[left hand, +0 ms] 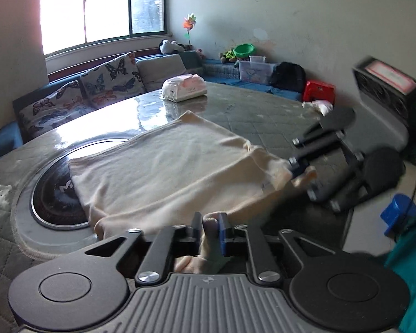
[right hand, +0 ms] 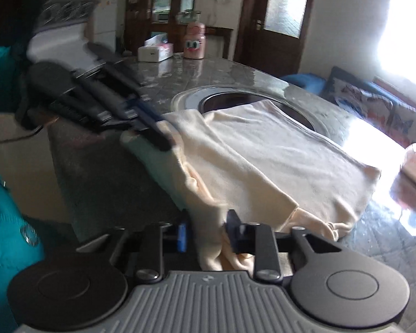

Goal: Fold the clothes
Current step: 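Grasp the sweatshirt hem with the right gripper while the left gripper grasps the hem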

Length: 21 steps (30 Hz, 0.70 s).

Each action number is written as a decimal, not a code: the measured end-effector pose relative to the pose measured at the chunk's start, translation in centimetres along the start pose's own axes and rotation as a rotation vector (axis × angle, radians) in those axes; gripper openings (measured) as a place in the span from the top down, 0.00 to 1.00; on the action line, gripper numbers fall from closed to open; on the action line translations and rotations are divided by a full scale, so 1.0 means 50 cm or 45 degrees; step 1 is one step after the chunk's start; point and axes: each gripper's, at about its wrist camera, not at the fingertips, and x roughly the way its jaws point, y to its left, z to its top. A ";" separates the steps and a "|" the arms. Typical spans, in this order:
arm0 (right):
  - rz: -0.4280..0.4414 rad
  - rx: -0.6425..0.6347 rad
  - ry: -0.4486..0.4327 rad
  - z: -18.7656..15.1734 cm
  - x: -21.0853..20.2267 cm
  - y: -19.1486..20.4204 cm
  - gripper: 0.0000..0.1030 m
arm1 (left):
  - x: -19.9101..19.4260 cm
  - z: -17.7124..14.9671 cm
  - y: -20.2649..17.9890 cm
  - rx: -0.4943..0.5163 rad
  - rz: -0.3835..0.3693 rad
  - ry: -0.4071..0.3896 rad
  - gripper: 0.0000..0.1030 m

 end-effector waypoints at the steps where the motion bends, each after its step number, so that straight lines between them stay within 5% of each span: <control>1: 0.007 0.025 -0.003 0.002 0.000 -0.006 0.81 | -0.007 -0.006 -0.004 0.018 0.010 0.000 0.68; 5: 0.023 0.106 -0.018 0.011 0.001 -0.024 0.86 | -0.024 -0.033 -0.016 0.098 0.063 0.019 0.58; 13: 0.015 0.140 -0.016 0.021 -0.005 -0.034 0.89 | -0.017 -0.064 -0.030 0.251 0.168 0.028 0.58; 17: -0.009 0.147 -0.031 0.026 -0.008 -0.028 0.90 | -0.006 -0.066 -0.024 0.270 0.166 0.022 0.85; 21: -0.018 0.133 -0.051 0.029 -0.019 -0.017 0.91 | -0.023 -0.054 -0.014 0.211 0.144 -0.022 0.90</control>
